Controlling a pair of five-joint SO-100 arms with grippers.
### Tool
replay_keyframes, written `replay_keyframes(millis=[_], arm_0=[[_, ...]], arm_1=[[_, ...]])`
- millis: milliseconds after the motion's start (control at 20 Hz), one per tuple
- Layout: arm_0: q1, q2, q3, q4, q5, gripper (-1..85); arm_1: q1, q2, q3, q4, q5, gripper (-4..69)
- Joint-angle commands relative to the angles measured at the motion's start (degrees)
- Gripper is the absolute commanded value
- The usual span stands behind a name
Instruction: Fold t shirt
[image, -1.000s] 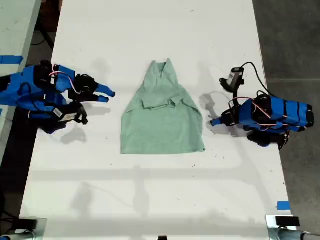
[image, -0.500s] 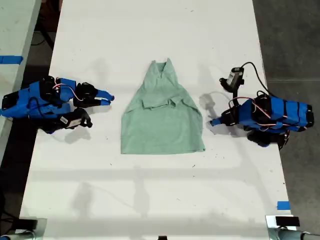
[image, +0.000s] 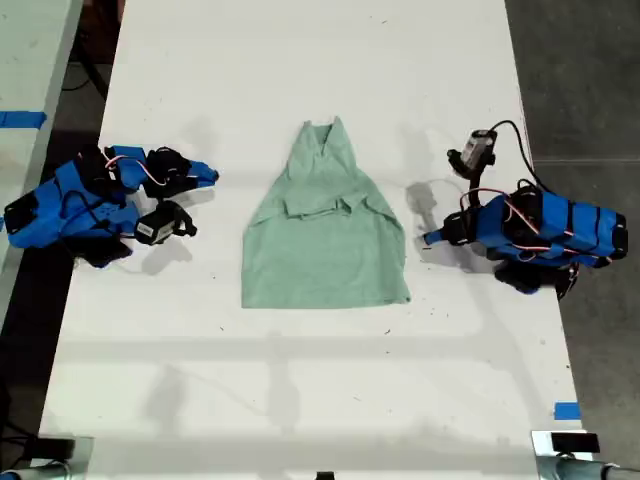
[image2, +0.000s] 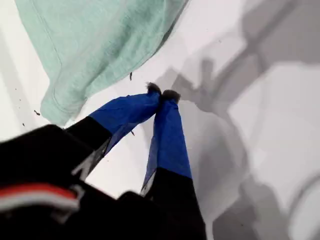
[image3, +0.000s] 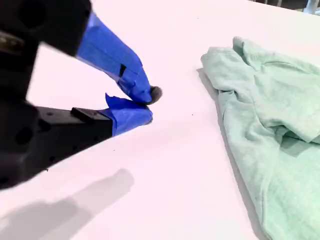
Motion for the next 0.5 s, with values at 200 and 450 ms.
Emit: replay_keyframes(millis=[200, 450], arm_0=[[0.4, 0.6, 2.5, -0.3, 0.4, 0.0], [0.7, 0.6, 2.5, -0.3, 0.6, 0.1]], arm_1=[[6.8, 0.8, 3.2, -1.8, 5.6, 2.5], [4.6, 0.8, 3.2, -1.8, 4.8, 1.3]])
